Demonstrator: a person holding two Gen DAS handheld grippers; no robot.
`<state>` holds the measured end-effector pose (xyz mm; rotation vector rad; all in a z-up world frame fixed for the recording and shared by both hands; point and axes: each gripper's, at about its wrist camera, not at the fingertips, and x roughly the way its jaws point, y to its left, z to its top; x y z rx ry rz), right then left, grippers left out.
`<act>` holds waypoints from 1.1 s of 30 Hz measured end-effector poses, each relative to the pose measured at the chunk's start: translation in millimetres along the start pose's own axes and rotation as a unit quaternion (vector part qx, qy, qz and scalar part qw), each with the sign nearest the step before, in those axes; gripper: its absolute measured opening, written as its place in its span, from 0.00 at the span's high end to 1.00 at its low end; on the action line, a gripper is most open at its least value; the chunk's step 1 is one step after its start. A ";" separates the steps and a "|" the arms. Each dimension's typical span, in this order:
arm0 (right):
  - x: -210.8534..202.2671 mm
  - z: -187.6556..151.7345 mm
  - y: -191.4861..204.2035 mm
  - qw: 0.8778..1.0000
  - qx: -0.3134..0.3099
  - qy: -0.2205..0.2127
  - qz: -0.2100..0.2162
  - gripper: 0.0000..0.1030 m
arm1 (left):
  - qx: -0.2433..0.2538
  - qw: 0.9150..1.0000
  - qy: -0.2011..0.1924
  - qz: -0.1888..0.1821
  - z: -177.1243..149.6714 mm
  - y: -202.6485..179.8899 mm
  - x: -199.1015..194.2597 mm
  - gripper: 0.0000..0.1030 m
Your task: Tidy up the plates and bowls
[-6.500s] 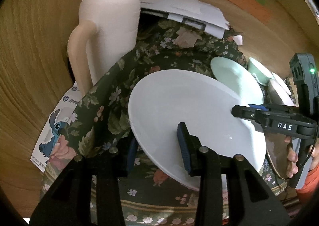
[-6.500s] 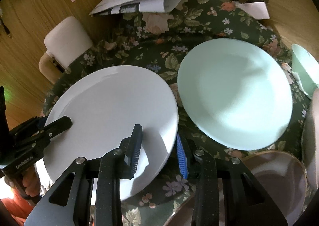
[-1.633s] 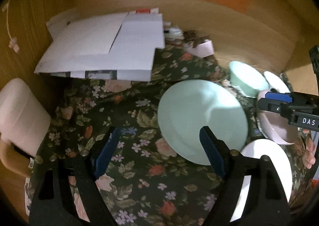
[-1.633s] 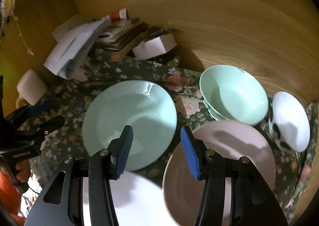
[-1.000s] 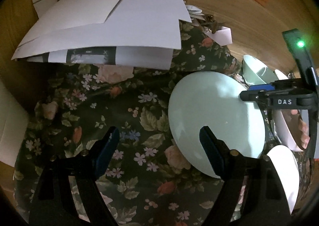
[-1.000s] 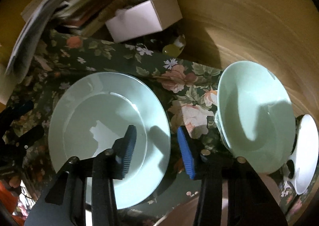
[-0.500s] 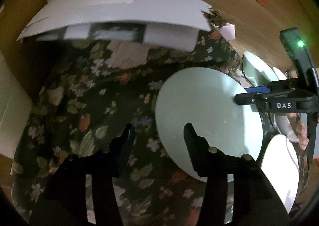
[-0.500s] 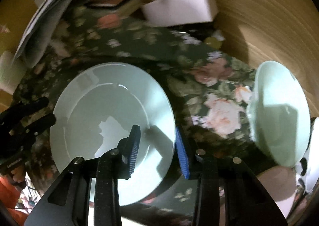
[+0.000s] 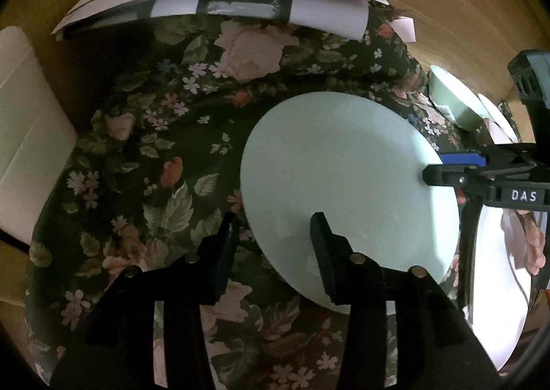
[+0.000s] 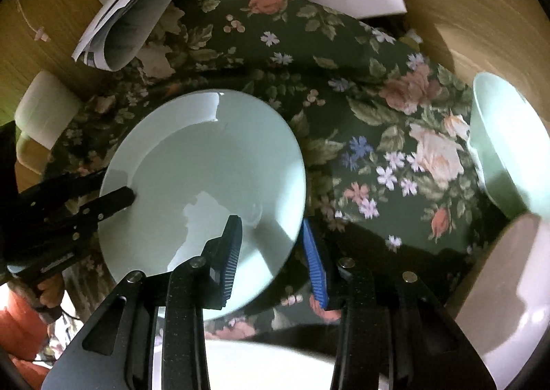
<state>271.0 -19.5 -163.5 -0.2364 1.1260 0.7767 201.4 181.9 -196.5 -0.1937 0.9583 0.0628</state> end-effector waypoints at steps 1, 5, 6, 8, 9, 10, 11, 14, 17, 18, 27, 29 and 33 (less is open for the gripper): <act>-4.9 -9.5 -6.8 1.000 -0.001 0.002 0.001 0.67 | 0.000 1.000 0.000 -0.003 0.4 -0.5 0.6 0.58; 2.8 -8.2 -14.5 1.000 0.007 0.003 0.006 0.67 | -0.006 1.000 -0.001 -0.007 2.2 -4.7 5.1 0.58; 3.0 -8.0 -11.9 1.000 0.010 0.000 0.005 0.67 | -0.005 1.000 -0.001 -0.008 3.7 -7.3 7.7 0.58; 2.7 -7.1 -6.0 1.000 0.012 -0.006 0.004 0.66 | -0.002 1.000 -0.001 -0.005 4.3 -11.1 9.4 0.58; 3.4 -8.0 -3.7 1.000 0.011 -0.009 0.002 0.66 | -0.001 1.000 0.000 -0.007 4.5 -11.2 8.9 0.58; 3.5 -7.8 0.3 1.000 0.010 -0.011 0.003 0.65 | -0.003 1.000 0.002 -0.011 5.4 -12.8 9.9 0.58; 5.7 -8.4 5.2 1.000 0.011 -0.012 -0.002 0.66 | -0.004 1.000 0.003 -0.009 6.2 -13.7 10.4 0.58; 3.4 -8.0 18.4 1.000 0.017 -0.016 -0.007 0.66 | -0.011 1.000 0.006 -0.013 7.8 -14.8 10.3 0.58; 2.2 -3.7 17.5 0.999 0.024 -0.025 -0.007 0.67 | -0.016 0.999 0.007 -0.032 7.3 -14.8 6.0 0.58; -0.1 -4.6 16.7 0.999 0.025 -0.029 -0.007 0.67 | -0.014 0.999 0.005 -0.034 6.8 -16.8 4.5 0.58; -25.0 -14.4 9.1 0.998 0.031 -0.061 -0.001 0.68 | 0.000 0.999 -0.025 -0.043 9.8 -28.6 -20.9 0.58; -28.0 -10.5 4.8 0.997 0.030 -0.067 -0.001 0.68 | 0.001 0.999 -0.029 -0.044 8.8 -30.0 -26.6 0.58; -40.9 -7.8 2.6 0.997 0.026 -0.079 -0.003 0.68 | 0.005 0.998 -0.040 -0.047 3.3 -31.6 -41.1 0.58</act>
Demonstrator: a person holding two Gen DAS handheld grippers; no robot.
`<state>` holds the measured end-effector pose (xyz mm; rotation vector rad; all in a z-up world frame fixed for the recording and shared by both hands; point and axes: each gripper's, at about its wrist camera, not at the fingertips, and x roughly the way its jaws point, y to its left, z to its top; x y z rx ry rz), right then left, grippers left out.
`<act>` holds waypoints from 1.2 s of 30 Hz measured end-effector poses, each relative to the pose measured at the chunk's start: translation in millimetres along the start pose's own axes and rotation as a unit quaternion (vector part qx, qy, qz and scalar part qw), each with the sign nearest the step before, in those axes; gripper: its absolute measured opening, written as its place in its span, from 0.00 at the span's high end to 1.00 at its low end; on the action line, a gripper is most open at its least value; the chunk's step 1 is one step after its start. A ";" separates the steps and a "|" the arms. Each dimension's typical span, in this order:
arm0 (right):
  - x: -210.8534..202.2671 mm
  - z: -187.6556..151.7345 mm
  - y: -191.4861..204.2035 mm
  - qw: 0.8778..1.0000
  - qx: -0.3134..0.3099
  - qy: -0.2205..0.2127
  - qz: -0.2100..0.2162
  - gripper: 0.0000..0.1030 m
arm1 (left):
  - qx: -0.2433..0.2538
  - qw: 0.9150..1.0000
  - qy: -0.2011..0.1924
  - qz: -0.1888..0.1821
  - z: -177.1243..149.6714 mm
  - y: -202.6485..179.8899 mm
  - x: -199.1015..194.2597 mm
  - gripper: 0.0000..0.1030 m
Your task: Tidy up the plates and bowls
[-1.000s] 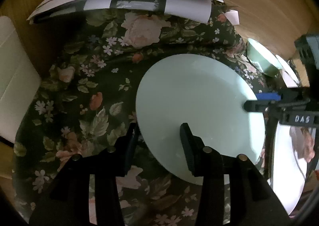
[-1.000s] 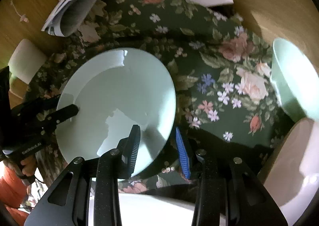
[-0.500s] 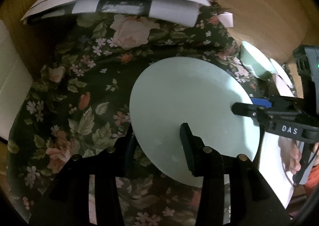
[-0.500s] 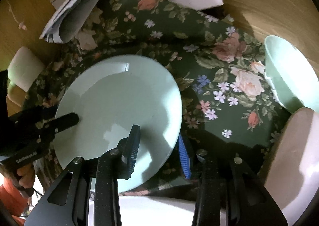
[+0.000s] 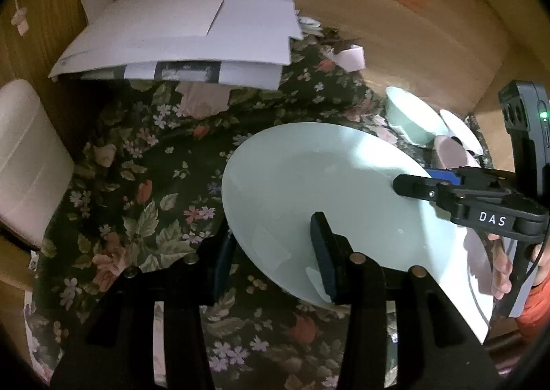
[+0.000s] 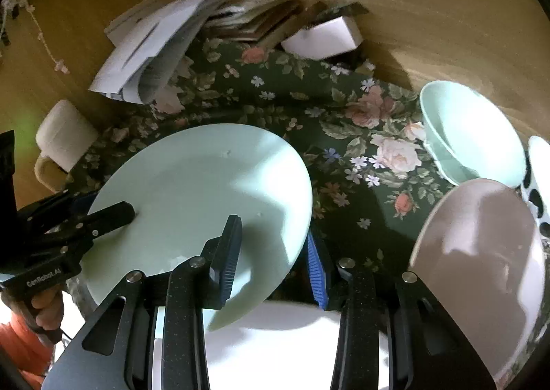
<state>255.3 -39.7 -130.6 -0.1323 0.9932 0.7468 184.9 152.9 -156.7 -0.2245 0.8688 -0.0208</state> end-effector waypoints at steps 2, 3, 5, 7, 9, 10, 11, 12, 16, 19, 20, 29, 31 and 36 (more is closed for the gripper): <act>-8.8 -2.5 1.1 1.000 0.000 -0.007 -0.001 0.68 | 0.002 1.000 -0.006 -0.001 -1.4 -3.5 -7.2 0.58; -12.8 -3.9 0.9 1.000 -0.001 -0.009 0.000 0.68 | 0.003 1.000 -0.008 -0.001 -2.0 -4.5 -10.2 0.58; -20.5 -6.9 2.2 1.000 -0.001 -0.015 -0.001 0.68 | 0.004 1.000 -0.013 -0.002 -2.9 -8.5 -15.5 0.58; -27.3 -10.5 3.5 1.000 -0.001 -0.021 -0.002 0.68 | 0.005 1.000 -0.018 -0.004 -4.5 -12.3 -21.7 0.58; -33.7 -13.9 5.1 1.000 -0.002 -0.028 -0.004 0.68 | 0.008 1.000 -0.023 -0.005 -5.5 -16.2 -27.3 0.58; -37.3 -15.8 5.5 0.999 -0.002 -0.032 -0.005 0.68 | 0.010 1.000 -0.026 -0.006 -6.7 -18.7 -31.1 0.58; -41.5 -18.1 5.8 0.999 -0.001 -0.036 -0.006 0.68 | 0.012 1.000 -0.028 -0.007 -7.7 -20.9 -34.1 0.58; -44.8 -20.5 6.2 0.999 0.000 -0.039 -0.007 0.68 | 0.014 0.999 -0.030 -0.008 -8.7 -23.2 -36.8 0.58; -58.0 -29.2 8.0 0.999 0.002 -0.049 -0.010 0.68 | 0.020 0.999 -0.038 -0.010 -13.3 -33.0 -48.7 0.58; -67.6 -37.0 9.3 0.998 0.003 -0.058 -0.013 0.68 | 0.024 0.999 -0.044 -0.013 -17.5 -39.8 -56.2 0.58; -70.5 -39.3 9.5 0.998 0.004 -0.060 -0.014 0.68 | 0.026 0.999 -0.045 -0.014 -19.1 -42.0 -58.4 0.58; -94.4 -65.0 9.0 0.997 0.016 -0.074 -0.022 0.68 | 0.040 0.998 -0.052 -0.022 -36.8 -65.0 -75.5 0.58; -99.4 -71.4 8.1 0.997 0.018 -0.077 -0.024 0.68 | 0.043 0.997 -0.052 -0.024 -40.6 -69.9 -77.7 0.58; -109.9 -86.6 5.2 0.996 0.024 -0.083 -0.026 0.68 | 0.051 0.997 -0.052 -0.028 -52.4 -84.8 -83.7 0.58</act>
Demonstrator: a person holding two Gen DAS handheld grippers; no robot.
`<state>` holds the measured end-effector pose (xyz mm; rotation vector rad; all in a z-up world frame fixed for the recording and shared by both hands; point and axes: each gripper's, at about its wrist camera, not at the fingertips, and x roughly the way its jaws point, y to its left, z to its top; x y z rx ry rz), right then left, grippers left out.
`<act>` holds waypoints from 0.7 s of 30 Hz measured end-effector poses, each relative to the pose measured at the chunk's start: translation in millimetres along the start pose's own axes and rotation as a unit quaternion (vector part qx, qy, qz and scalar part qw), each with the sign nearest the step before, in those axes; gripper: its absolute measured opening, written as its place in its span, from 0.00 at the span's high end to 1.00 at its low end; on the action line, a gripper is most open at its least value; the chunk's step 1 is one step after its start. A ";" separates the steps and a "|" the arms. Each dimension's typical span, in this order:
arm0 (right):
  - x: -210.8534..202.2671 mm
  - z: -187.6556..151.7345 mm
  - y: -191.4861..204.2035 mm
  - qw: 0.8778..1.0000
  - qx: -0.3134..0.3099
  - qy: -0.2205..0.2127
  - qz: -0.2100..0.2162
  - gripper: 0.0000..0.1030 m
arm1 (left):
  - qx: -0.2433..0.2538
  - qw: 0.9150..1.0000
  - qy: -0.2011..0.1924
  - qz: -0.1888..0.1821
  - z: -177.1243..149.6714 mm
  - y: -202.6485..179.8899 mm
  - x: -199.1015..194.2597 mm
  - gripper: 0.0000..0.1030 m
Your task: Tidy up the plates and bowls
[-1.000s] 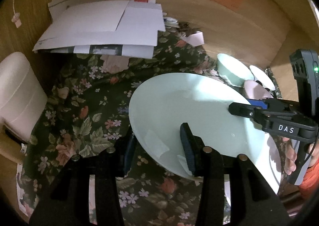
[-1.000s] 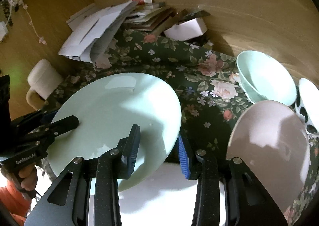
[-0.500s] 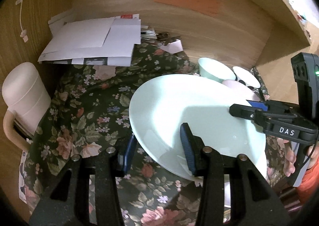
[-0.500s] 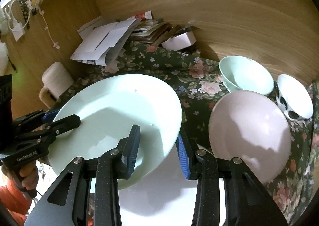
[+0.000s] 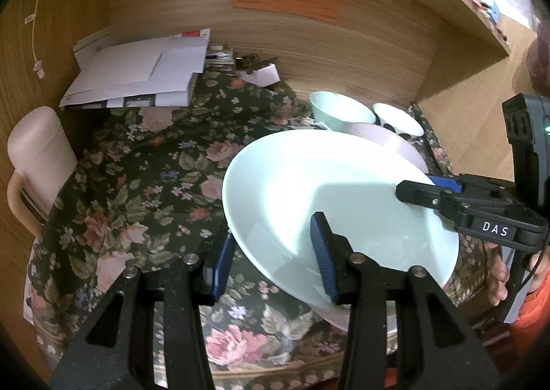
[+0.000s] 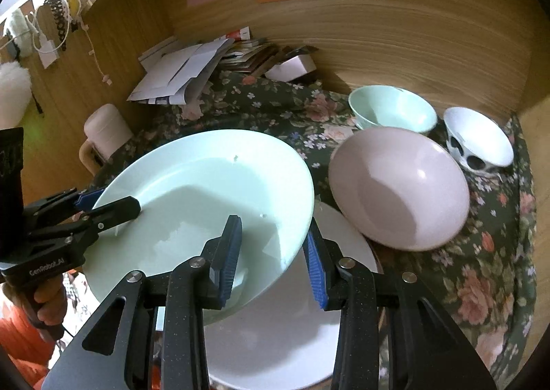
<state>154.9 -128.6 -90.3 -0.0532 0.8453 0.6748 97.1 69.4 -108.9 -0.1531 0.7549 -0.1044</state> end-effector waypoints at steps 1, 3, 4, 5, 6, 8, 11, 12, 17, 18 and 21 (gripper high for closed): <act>-2.4 -3.1 -1.5 1.000 0.002 -0.001 -0.001 0.68 | 0.002 1.000 0.000 -0.001 -2.1 -4.2 -1.0 0.58; -6.8 -9.0 -5.2 1.000 0.008 -0.003 -0.001 0.68 | 0.005 1.000 0.001 -0.001 -5.4 -10.6 -2.1 0.58; -8.2 -11.1 -6.5 1.000 0.010 -0.003 -0.002 0.68 | 0.007 1.000 0.001 0.000 -7.4 -14.5 -2.7 0.58; -9.8 -13.9 -8.5 1.000 0.012 -0.003 -0.002 0.68 | 0.009 1.000 0.001 0.000 -9.1 -17.5 -3.0 0.58; -11.5 -17.1 -10.8 1.000 0.015 -0.004 -0.003 0.68 | 0.011 1.000 0.001 0.000 -11.0 -20.5 -3.0 0.58; -14.0 -22.0 -14.0 1.000 0.019 -0.004 -0.004 0.68 | 0.013 1.000 0.003 -0.003 -14.5 -24.9 -1.7 0.58; -17.2 -29.9 -20.1 1.000 0.028 -0.003 -0.006 0.68 | 0.013 1.000 0.011 -0.008 -19.1 -31.9 1.5 0.58; -17.9 -32.9 -22.7 0.999 0.032 -0.002 -0.006 0.68 | 0.013 1.000 0.013 -0.010 -20.6 -34.4 2.7 0.58; -18.5 -43.5 -31.1 0.999 0.049 0.002 -0.008 0.68 | 0.022 0.999 0.020 -0.014 -25.9 -43.9 9.5 0.58; -17.5 -45.4 -33.3 0.999 0.053 0.004 -0.008 0.68 | 0.023 0.999 0.022 -0.014 -27.1 -45.6 11.7 0.58; -14.5 -49.5 -36.4 0.998 0.061 0.010 -0.009 0.68 | 0.025 0.999 0.029 -0.016 -30.2 -47.1 18.3 0.58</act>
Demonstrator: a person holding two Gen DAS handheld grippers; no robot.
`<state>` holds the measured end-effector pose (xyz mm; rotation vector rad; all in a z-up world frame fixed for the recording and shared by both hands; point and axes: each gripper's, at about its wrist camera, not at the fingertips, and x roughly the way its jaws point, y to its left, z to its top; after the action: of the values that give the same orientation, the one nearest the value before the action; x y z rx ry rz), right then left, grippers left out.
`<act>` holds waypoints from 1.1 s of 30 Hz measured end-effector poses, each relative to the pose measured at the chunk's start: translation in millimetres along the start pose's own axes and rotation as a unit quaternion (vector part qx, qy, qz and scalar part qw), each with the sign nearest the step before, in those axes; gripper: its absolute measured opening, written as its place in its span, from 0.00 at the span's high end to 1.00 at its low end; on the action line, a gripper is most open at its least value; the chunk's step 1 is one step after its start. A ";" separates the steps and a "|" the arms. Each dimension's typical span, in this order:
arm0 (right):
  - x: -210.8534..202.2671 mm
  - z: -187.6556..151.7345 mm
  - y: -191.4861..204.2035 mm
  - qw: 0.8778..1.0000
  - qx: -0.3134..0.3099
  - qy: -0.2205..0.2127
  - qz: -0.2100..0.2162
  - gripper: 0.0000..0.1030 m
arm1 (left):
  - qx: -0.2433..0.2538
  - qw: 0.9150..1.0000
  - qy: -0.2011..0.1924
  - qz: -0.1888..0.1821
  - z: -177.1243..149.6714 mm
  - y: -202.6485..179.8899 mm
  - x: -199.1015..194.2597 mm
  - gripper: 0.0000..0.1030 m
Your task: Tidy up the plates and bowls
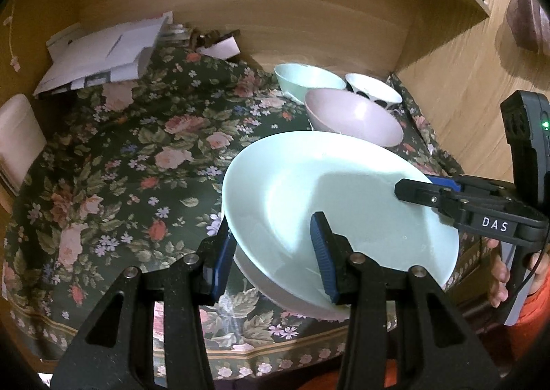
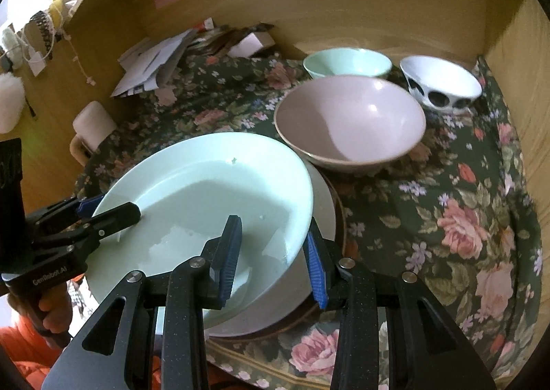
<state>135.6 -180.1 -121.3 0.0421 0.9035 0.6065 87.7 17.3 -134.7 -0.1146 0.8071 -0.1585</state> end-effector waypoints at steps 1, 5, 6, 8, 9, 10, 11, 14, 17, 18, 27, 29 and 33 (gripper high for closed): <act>1.9 -1.3 -1.7 1.000 0.003 0.003 0.001 0.68 | -0.001 1.000 0.005 -0.002 -1.1 0.7 4.4 0.58; 8.7 -5.6 -4.7 0.999 0.019 0.027 -0.007 0.68 | -0.010 1.000 0.020 -0.005 -4.3 6.3 17.5 0.58; 11.1 -6.8 -5.2 0.999 0.020 0.031 -0.007 0.68 | -0.012 1.000 0.023 -0.004 -5.3 7.8 20.0 0.58; 15.3 -8.4 -5.5 0.999 0.020 0.035 -0.008 0.68 | -0.013 1.000 0.026 -0.004 -6.2 9.5 23.6 0.58; 16.9 -9.2 -5.3 0.999 0.019 0.035 -0.008 0.68 | -0.008 1.000 0.024 -0.003 -6.8 9.2 23.8 0.58; 18.5 -9.8 -5.7 0.999 0.019 0.036 -0.008 0.68 | -0.005 1.000 0.023 -0.001 -7.0 8.9 24.0 0.58; 19.9 -10.1 -6.7 0.999 0.020 0.038 -0.006 0.68 | -0.003 1.000 0.022 0.000 -7.0 8.9 24.2 0.58; 23.5 -10.0 -9.0 0.999 0.023 0.042 0.002 0.68 | 0.003 1.000 0.021 0.007 -6.3 9.8 25.9 0.58; 25.8 -9.6 -9.4 0.999 0.023 0.044 0.004 0.68 | 0.002 1.000 0.021 0.010 -4.3 12.2 27.9 0.58; 25.9 -9.6 -9.4 0.999 0.023 0.044 0.005 0.68 | 0.000 1.000 0.021 0.009 -3.9 13.2 28.2 0.58; 29.5 -8.1 -8.5 0.999 0.022 0.046 0.011 0.68 | 0.000 1.000 0.028 0.009 -3.7 16.3 31.0 0.58; 29.3 -7.8 -9.9 0.999 0.025 0.045 0.013 0.68 | 0.005 0.999 0.032 0.011 -2.8 15.4 31.8 0.58; 27.5 -8.6 -11.1 0.999 0.026 0.043 0.013 0.69 | 0.009 0.999 0.039 0.011 -1.6 15.0 33.7 0.58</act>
<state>147.2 -177.2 -149.7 0.0757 1.0037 0.6129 111.0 25.7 -162.1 -0.0830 0.8835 -0.1503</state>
